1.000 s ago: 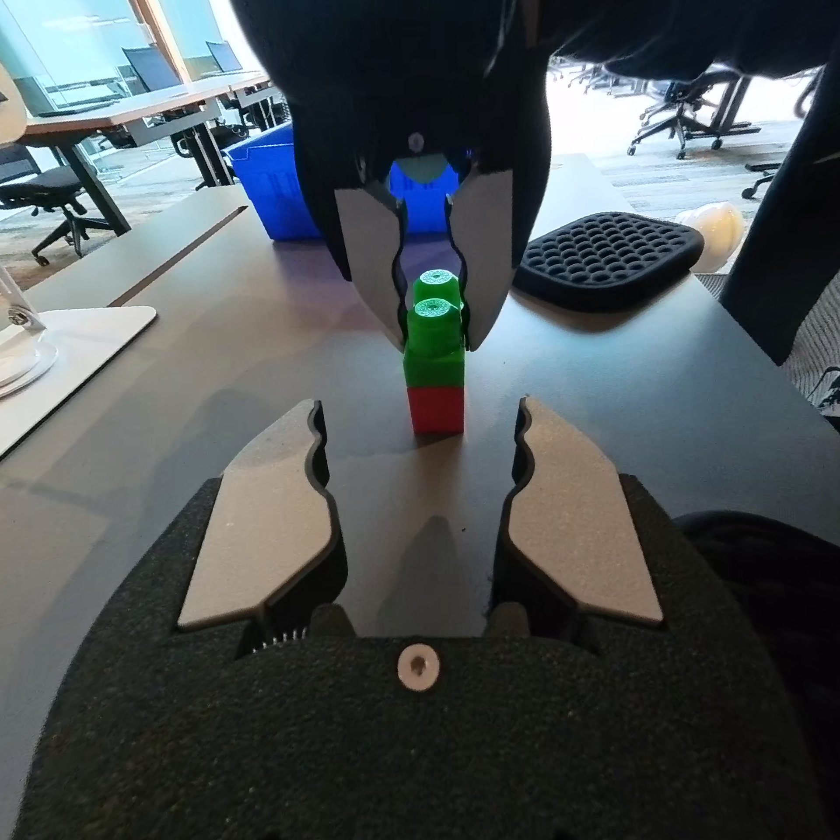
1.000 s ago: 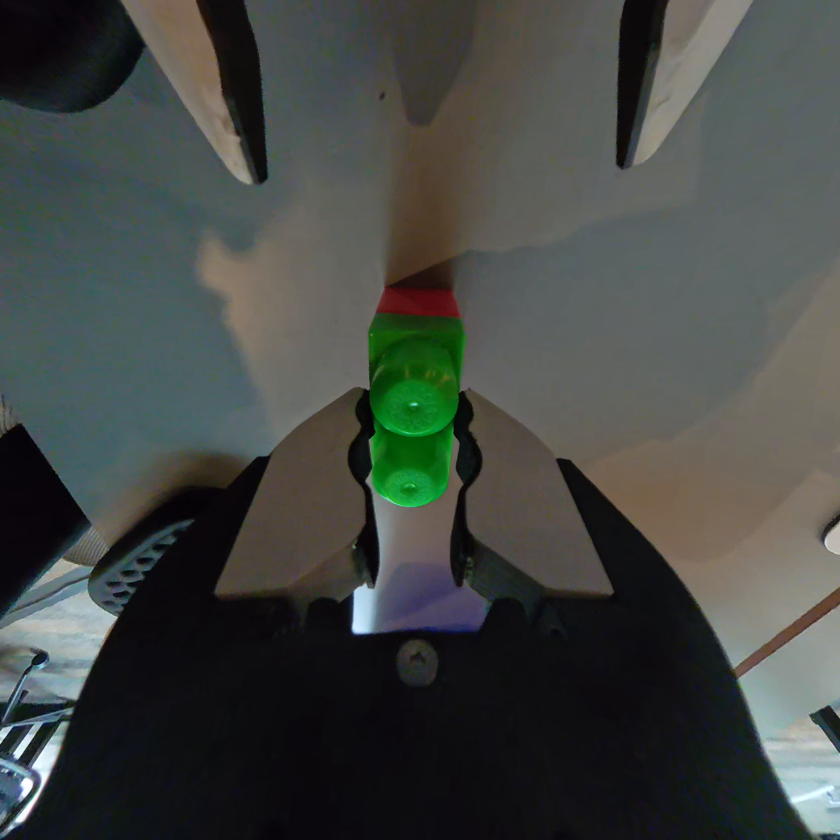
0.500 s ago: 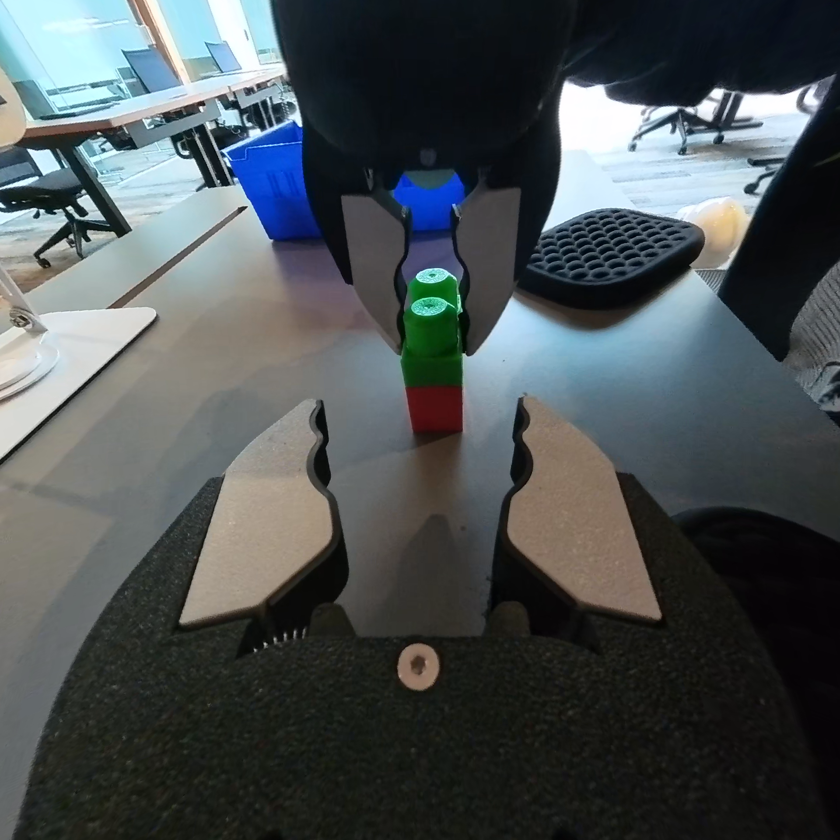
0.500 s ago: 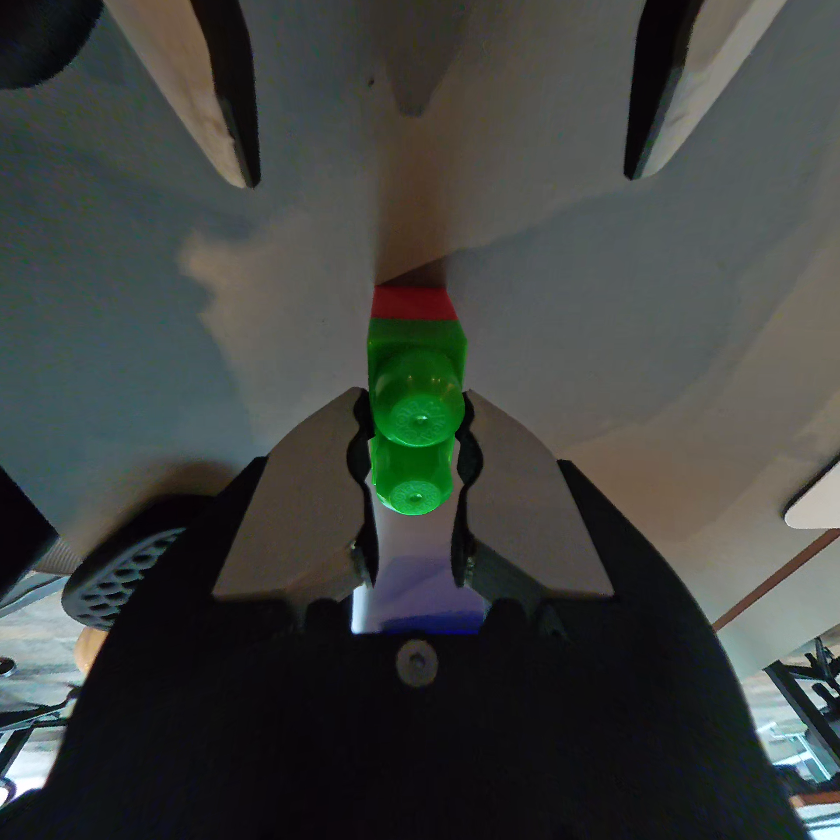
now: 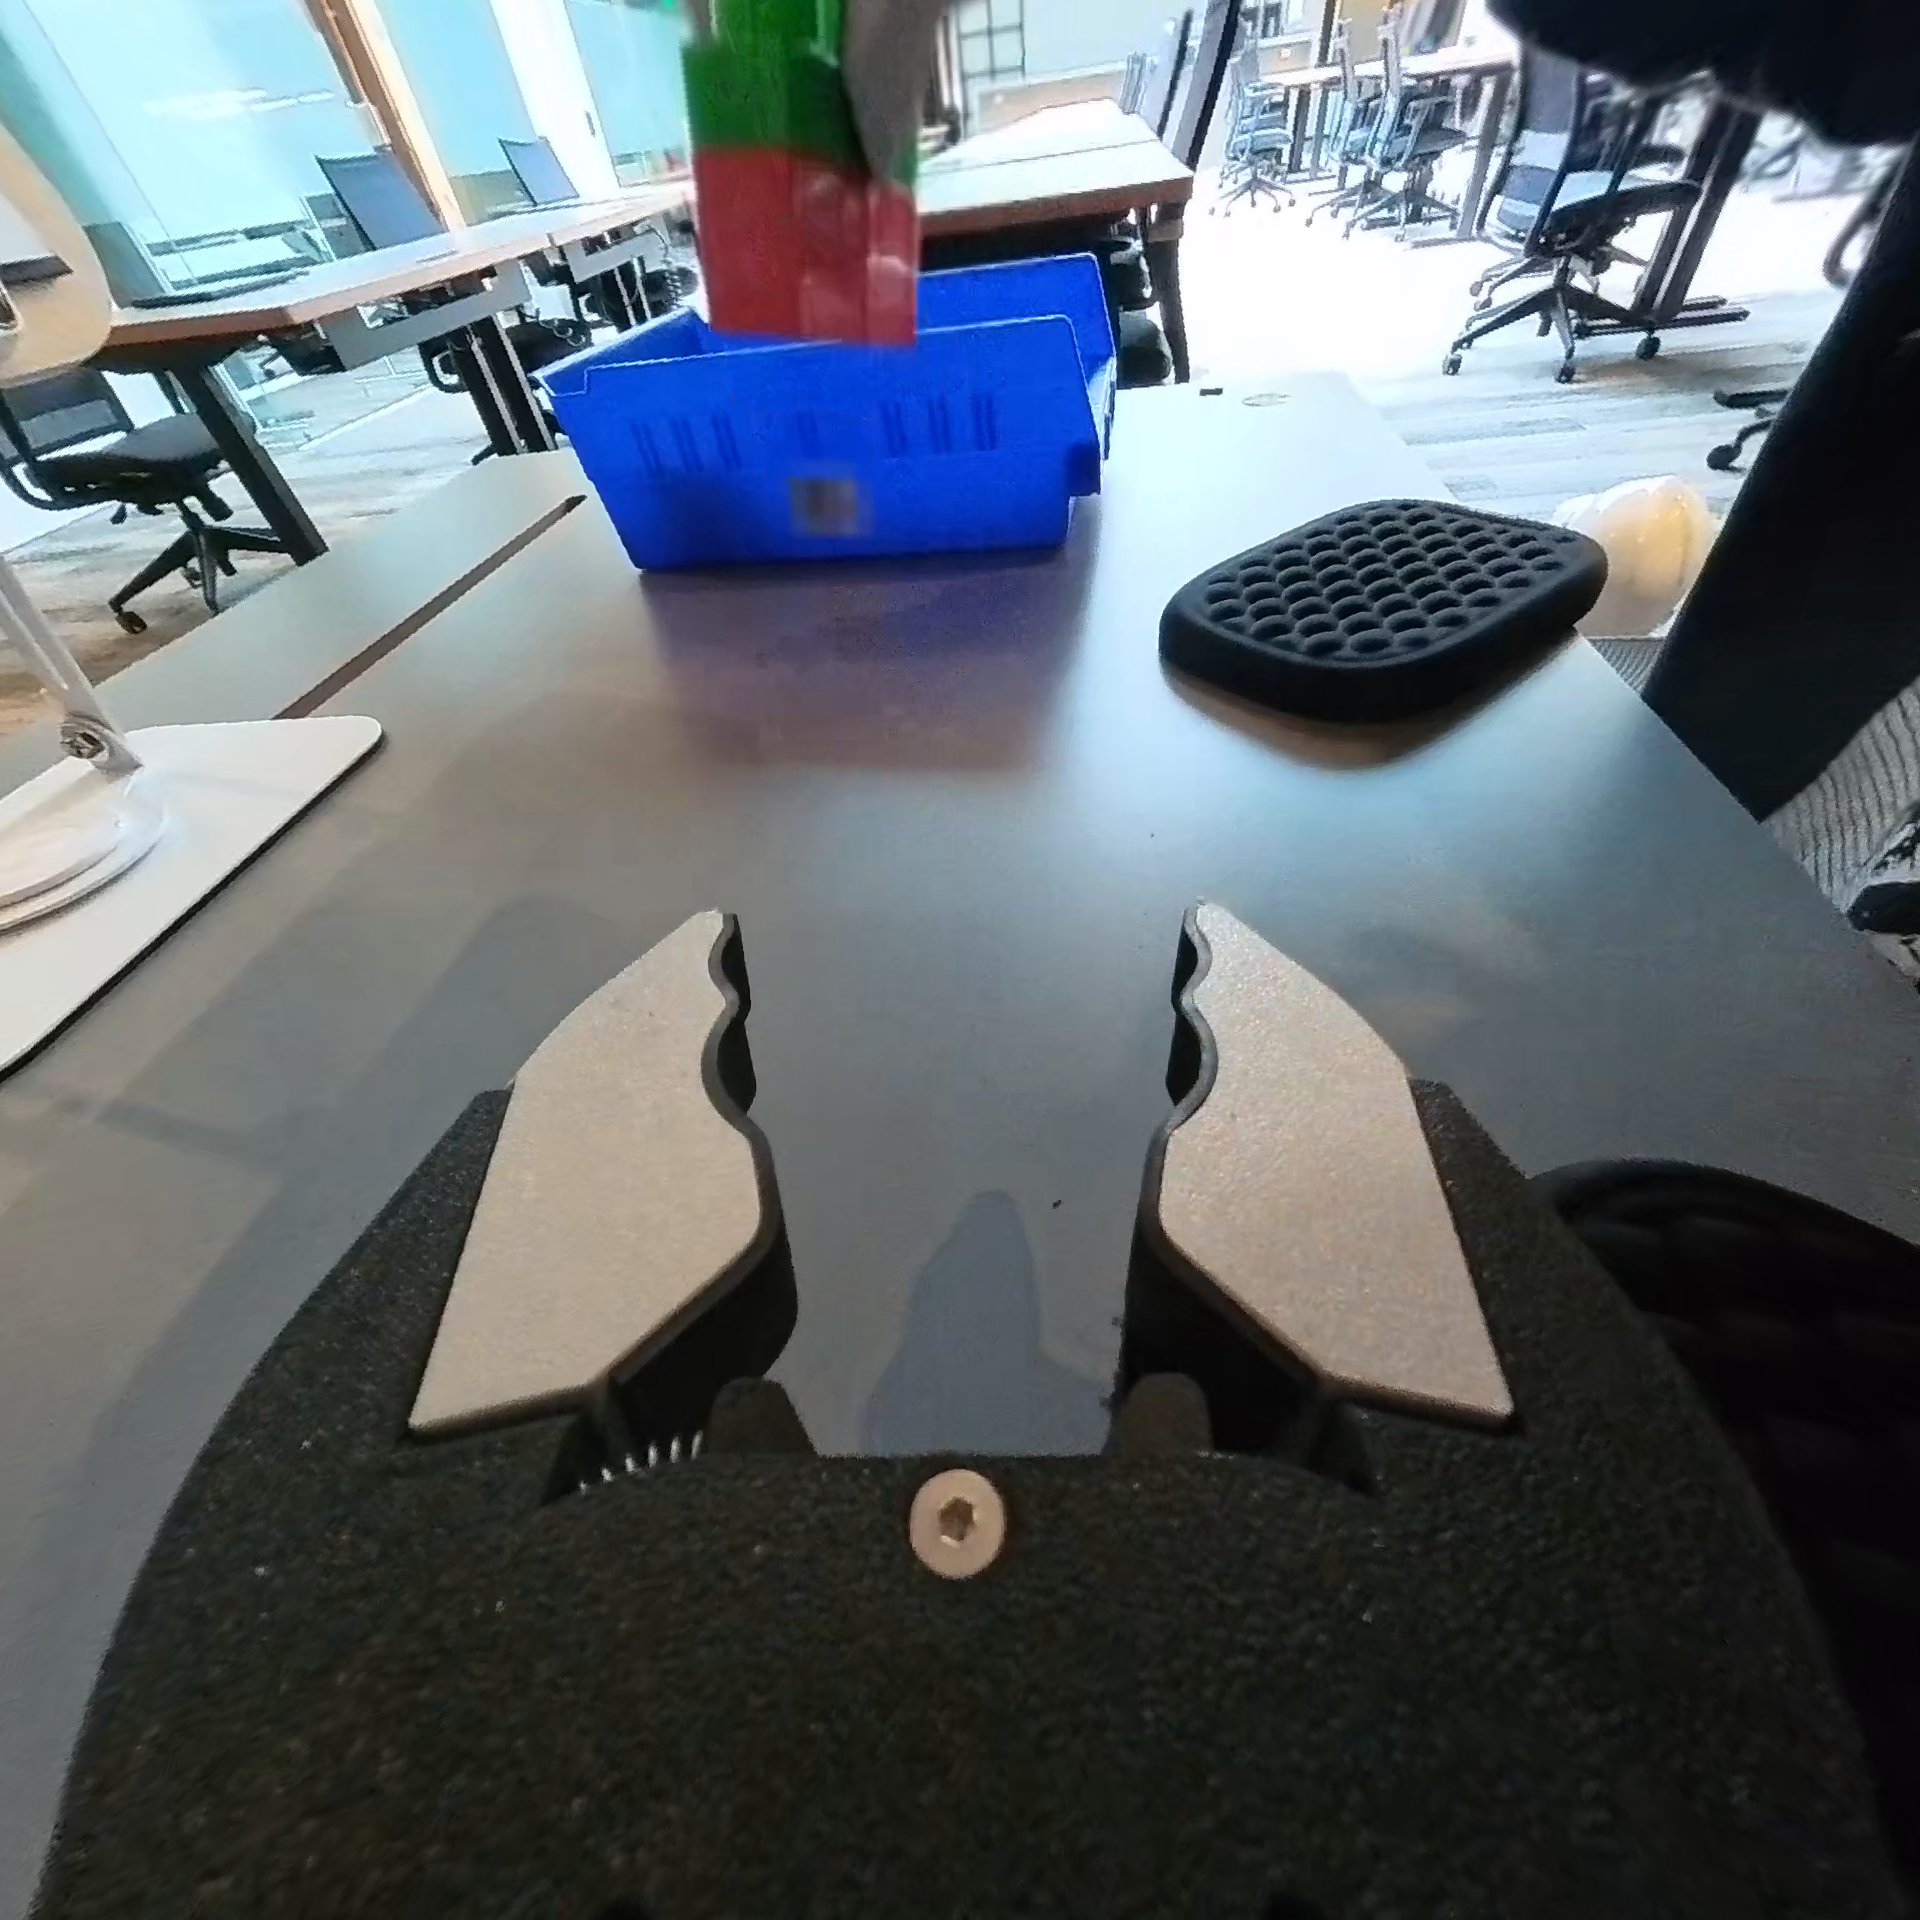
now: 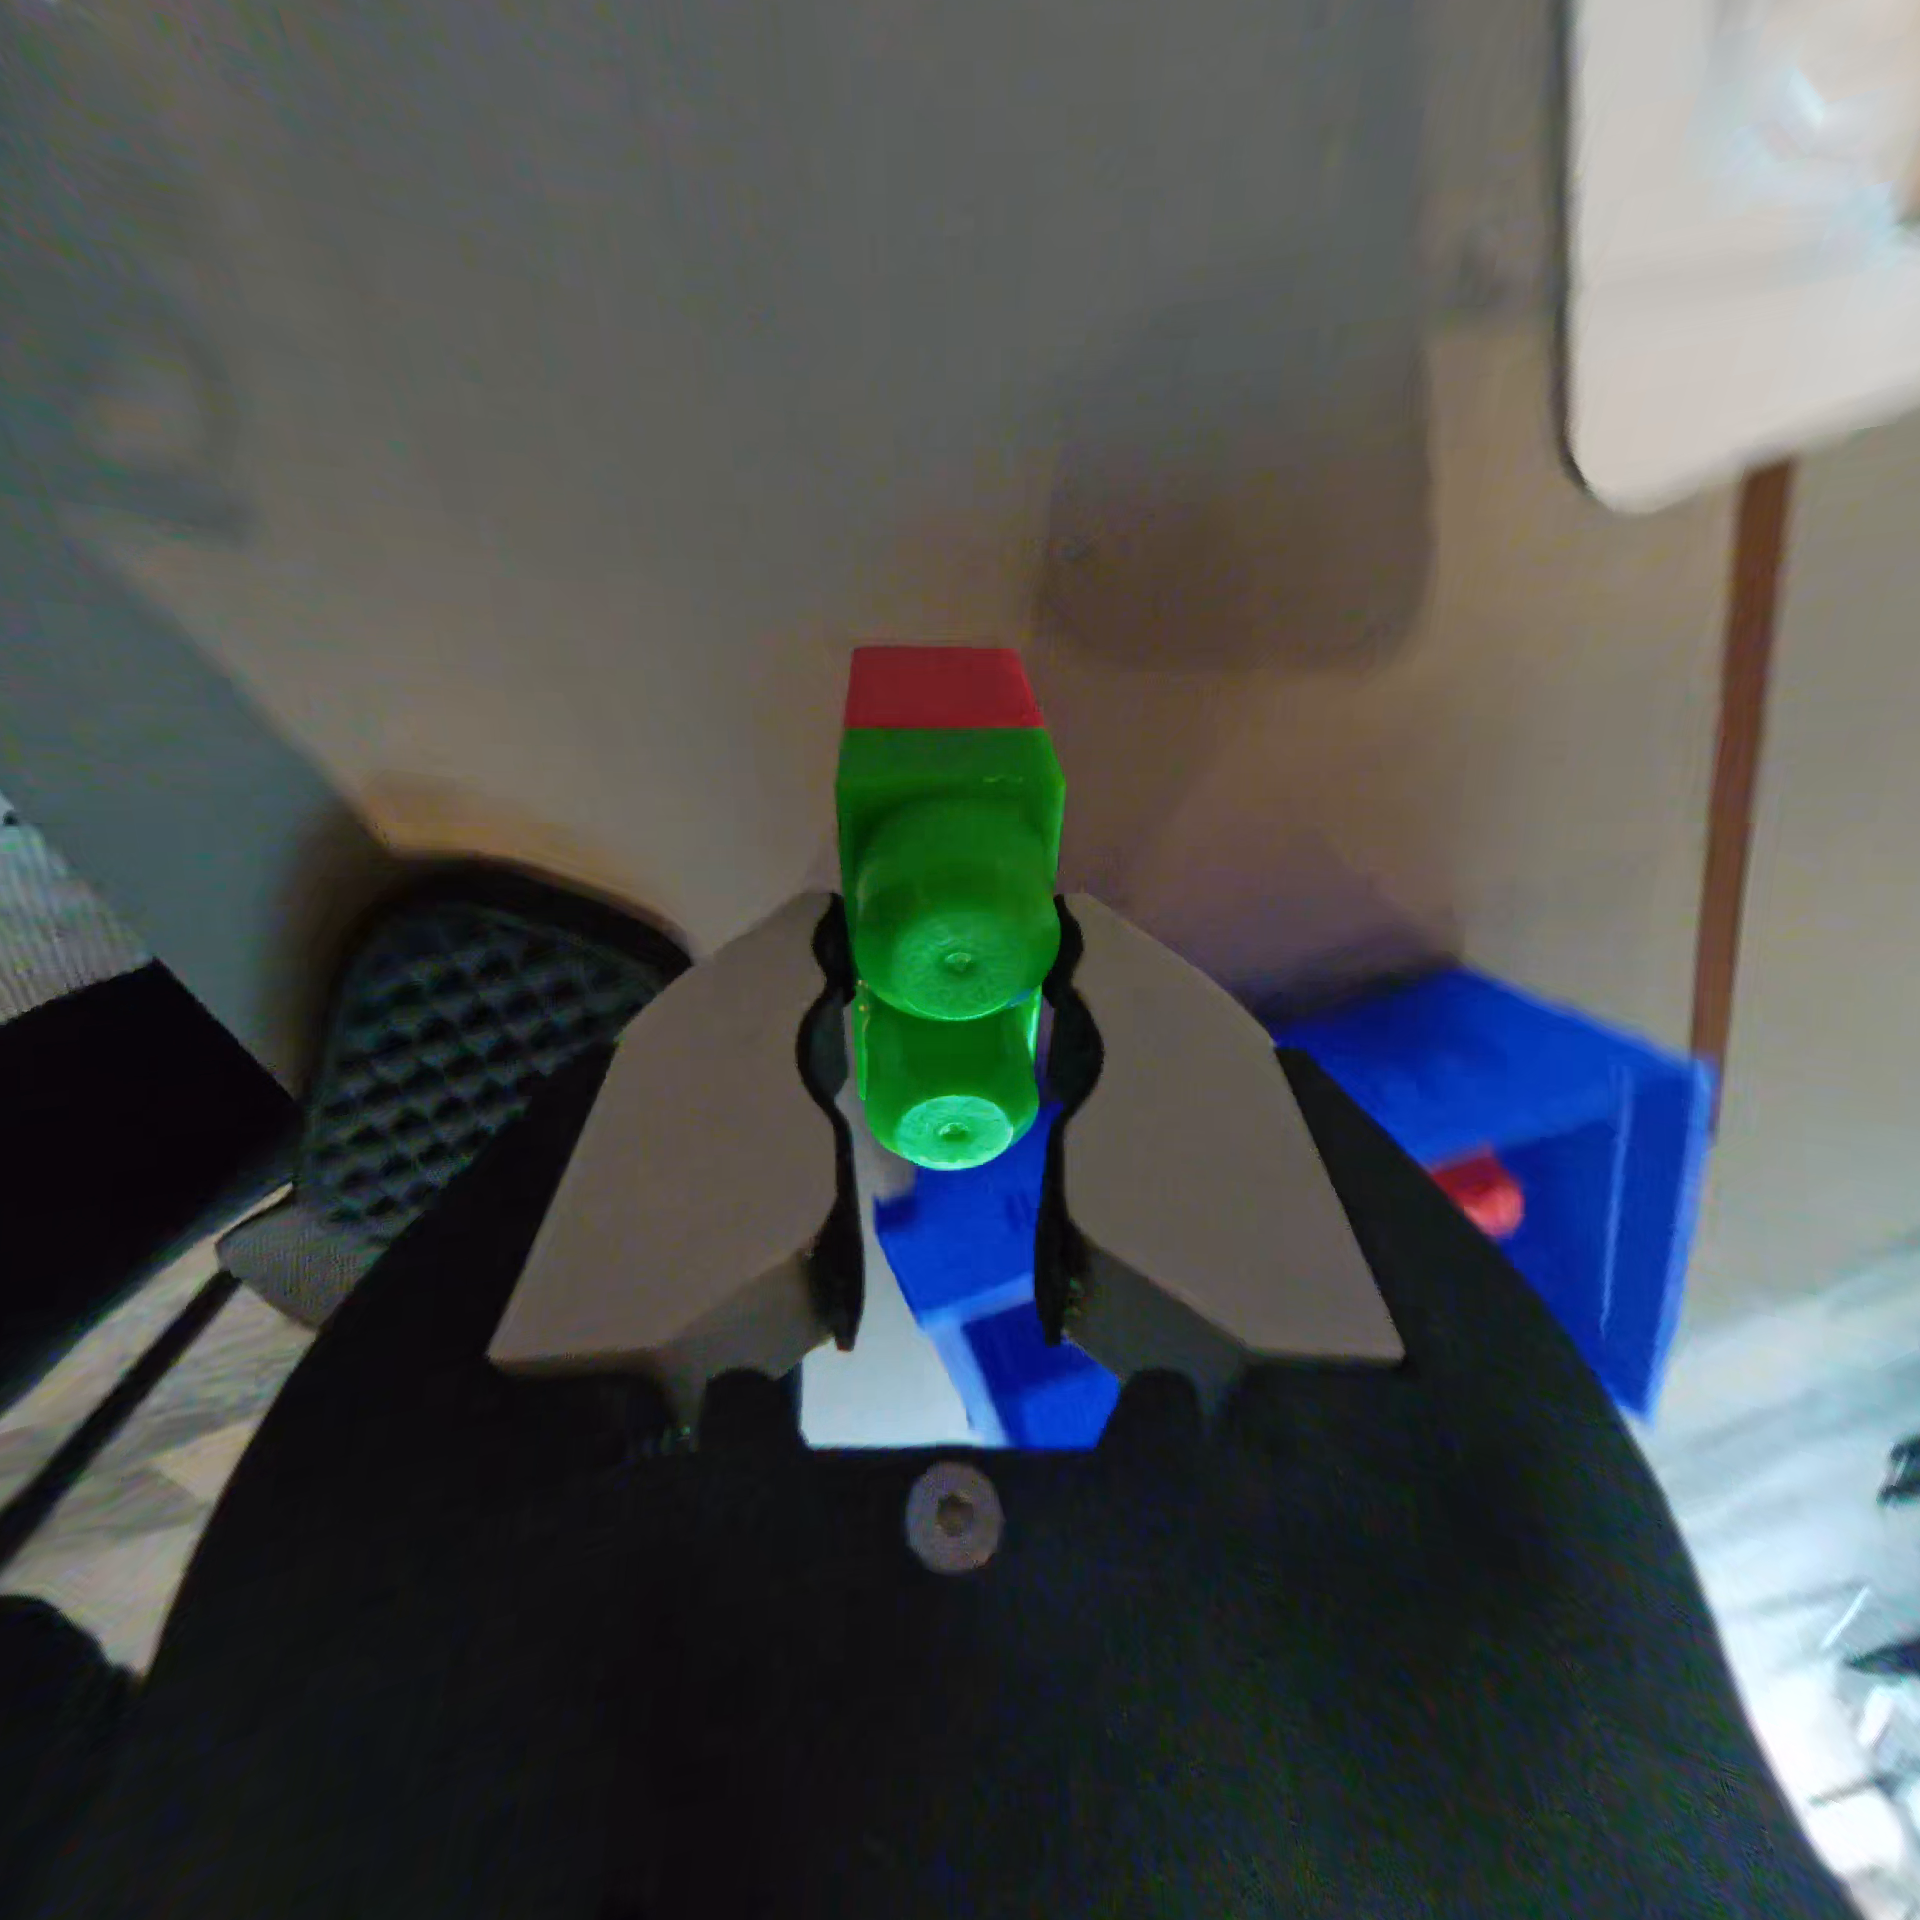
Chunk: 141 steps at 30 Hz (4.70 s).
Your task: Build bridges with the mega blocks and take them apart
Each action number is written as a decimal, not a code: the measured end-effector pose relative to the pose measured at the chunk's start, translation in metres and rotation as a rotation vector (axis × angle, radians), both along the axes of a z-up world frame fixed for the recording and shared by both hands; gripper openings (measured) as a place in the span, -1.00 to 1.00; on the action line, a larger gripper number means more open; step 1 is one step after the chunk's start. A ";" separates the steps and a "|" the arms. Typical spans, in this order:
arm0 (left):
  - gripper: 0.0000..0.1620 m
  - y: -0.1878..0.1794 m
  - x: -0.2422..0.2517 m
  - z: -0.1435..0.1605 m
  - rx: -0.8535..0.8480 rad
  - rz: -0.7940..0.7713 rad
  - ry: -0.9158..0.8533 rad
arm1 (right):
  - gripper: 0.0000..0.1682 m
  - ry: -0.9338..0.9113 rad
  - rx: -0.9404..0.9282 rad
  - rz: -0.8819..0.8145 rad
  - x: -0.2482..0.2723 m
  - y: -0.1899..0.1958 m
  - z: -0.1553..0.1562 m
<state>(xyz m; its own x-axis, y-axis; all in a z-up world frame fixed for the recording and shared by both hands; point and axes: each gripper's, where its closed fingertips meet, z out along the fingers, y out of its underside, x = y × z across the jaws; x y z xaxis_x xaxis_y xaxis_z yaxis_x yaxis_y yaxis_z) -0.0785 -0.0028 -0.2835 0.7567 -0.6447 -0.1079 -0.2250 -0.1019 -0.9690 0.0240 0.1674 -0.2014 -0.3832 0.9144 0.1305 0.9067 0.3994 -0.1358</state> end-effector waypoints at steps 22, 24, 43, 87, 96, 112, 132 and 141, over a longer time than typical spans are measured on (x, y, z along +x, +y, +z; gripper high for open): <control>-0.05 0.000 -0.001 0.002 0.000 0.000 -0.018 | -0.58 -0.134 -0.038 -0.953 0.151 0.305 -0.099; -0.06 0.000 -0.002 0.002 0.000 0.000 -0.024 | -0.58 -0.150 -0.055 -0.947 0.150 0.305 -0.105; -0.06 0.000 -0.001 0.001 0.003 0.003 -0.006 | -0.41 -0.110 0.030 -0.892 0.133 0.303 -0.075; -0.12 -0.147 -0.254 0.124 -0.202 1.094 -0.013 | -0.45 0.870 -0.475 0.115 -0.048 -0.106 -0.078; -0.27 -0.193 -0.338 0.011 -0.691 1.273 -0.152 | -0.44 0.891 -0.514 0.127 -0.045 -0.111 -0.071; -0.32 -0.189 -0.365 -0.037 -0.881 1.375 -0.223 | -0.44 0.871 -0.461 0.147 -0.043 -0.109 -0.076; -0.55 -0.192 -0.357 -0.044 -0.897 1.312 -0.029 | -0.44 0.862 -0.465 0.150 -0.042 -0.110 -0.078; -0.55 -0.189 -0.308 0.047 -0.521 1.227 -0.054 | -0.44 0.832 -0.467 0.189 -0.042 -0.121 -0.082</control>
<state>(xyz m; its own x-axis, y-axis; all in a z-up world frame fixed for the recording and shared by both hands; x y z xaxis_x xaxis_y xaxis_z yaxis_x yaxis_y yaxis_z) -0.3864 -0.1918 -0.2361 0.8682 0.4962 -0.0104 0.3155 -0.5679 -0.7602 -0.0180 0.0465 -0.2835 -0.4785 0.8756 0.0661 0.3759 0.2723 -0.8858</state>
